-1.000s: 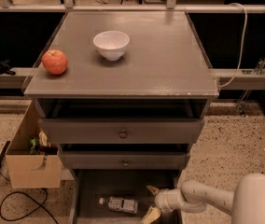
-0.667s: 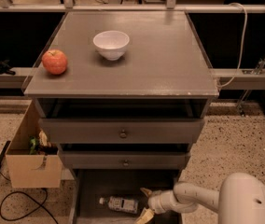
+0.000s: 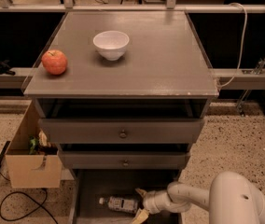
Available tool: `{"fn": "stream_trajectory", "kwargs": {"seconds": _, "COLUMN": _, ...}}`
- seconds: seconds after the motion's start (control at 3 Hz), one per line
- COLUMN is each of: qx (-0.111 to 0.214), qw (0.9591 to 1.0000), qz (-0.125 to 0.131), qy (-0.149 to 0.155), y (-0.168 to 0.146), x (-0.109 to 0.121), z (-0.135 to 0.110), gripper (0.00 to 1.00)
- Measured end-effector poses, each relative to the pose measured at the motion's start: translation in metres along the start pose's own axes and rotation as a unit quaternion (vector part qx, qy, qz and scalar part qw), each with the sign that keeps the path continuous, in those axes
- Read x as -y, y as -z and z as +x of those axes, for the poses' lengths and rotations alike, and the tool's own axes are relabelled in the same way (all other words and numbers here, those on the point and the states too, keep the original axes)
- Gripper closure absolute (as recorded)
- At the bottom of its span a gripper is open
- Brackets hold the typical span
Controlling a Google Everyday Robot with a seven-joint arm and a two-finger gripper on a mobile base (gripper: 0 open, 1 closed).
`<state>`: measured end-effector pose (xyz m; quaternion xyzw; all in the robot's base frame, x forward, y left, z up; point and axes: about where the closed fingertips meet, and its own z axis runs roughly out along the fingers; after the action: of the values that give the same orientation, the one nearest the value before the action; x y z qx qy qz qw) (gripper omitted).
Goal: Pick blue plastic bottle from bottom drawer and place on counter
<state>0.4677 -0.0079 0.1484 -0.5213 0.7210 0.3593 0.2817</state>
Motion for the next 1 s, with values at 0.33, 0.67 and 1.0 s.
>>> {"fn": "stream_trajectory", "kwargs": {"seconds": 0.33, "qx": 0.0, "qw": 1.0, "qz": 0.0, "qy": 0.0, "y": -0.0006, "x": -0.0001, "z": 0.0, "gripper": 0.17}}
{"fn": "stream_trajectory", "kwargs": {"seconds": 0.67, "qx": 0.0, "qw": 1.0, "qz": 0.0, "qy": 0.0, "y": -0.0006, "x": -0.0001, "z": 0.0, "gripper": 0.4}}
{"fn": "stream_trajectory", "kwargs": {"seconds": 1.0, "qx": 0.0, "qw": 1.0, "qz": 0.0, "qy": 0.0, "y": -0.0006, "x": -0.0001, "z": 0.0, "gripper": 0.71}}
